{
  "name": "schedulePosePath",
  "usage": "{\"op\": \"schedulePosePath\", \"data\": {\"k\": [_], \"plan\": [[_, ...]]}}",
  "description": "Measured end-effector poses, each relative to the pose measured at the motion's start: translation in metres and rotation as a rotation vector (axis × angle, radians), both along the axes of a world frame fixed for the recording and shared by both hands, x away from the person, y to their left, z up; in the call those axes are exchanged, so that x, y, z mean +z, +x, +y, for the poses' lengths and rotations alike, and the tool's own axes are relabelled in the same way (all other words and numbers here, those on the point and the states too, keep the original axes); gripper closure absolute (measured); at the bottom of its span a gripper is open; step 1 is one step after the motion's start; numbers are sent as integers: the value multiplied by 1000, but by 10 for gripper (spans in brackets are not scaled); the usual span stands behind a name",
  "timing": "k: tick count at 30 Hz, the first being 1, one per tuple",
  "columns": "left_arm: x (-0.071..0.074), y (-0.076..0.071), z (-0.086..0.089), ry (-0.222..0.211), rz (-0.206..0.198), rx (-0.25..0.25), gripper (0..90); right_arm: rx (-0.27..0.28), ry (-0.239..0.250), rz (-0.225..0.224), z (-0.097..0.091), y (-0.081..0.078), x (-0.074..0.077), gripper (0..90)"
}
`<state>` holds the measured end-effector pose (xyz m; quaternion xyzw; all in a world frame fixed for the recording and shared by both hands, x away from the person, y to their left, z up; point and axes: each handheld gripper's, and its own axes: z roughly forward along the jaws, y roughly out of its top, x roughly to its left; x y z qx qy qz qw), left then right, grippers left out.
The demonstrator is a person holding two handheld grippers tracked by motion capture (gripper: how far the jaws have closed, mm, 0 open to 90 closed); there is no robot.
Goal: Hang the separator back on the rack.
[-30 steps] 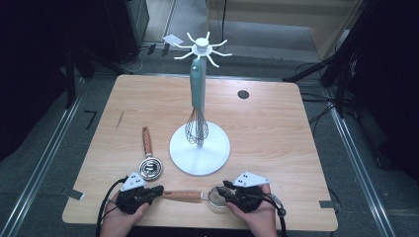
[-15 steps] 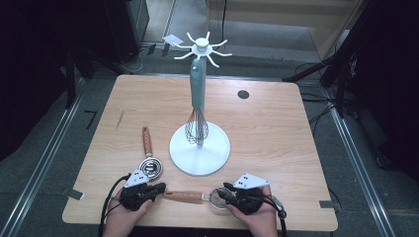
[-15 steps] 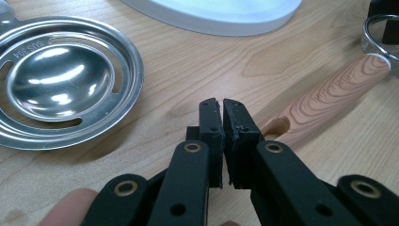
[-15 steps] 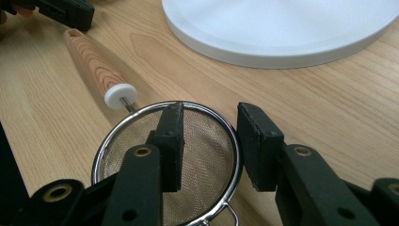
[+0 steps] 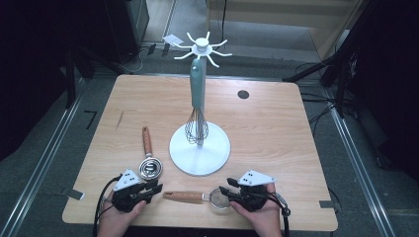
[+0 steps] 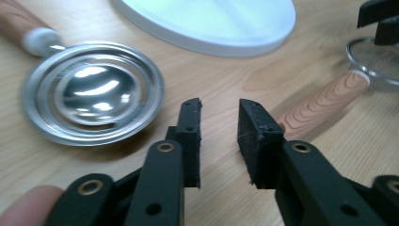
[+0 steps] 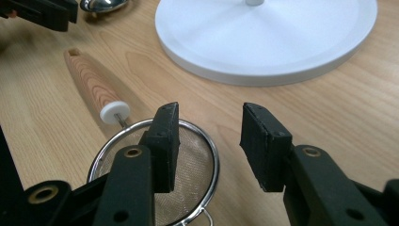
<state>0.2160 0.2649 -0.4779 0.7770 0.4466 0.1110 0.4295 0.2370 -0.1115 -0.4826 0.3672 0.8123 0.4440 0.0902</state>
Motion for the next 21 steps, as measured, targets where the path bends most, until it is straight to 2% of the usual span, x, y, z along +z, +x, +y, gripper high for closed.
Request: {"op": "schedulePosePath", "data": {"k": [3, 4, 5, 6, 7, 10, 13, 16, 17, 21], "plan": [[5, -2, 19, -40, -34, 57, 632, 9, 4, -9, -2, 2, 5, 577], [6, -2, 25, -46, -38, 71, 591, 19, 4, -16, -2, 3, 7, 570], [9, -2, 38, -55, -47, 120, 506, 32, -9, -21, -2, 5, 10, 565], [9, -2, 38, -55, -47, 120, 459, 32, -9, -21, -2, 5, 10, 565], [10, -2, 45, -53, -55, 160, 459, 36, -11, -20, -2, 6, 11, 562], [13, 0, 63, -53, -80, 234, 322, 57, -30, -11, 0, 11, 16, 551], [13, 4, 78, -35, -83, 307, 167, 82, -48, 0, 2, 15, 20, 541], [12, 6, 89, -34, -80, 345, 78, 100, -65, 14, 5, 19, 25, 527], [11, 8, 93, -35, -75, 346, 0, 112, -80, 20, 7, 22, 28, 518], [10, 9, 103, -37, -85, 368, 0, 133, -112, 28, 9, 27, 32, 511]]}}
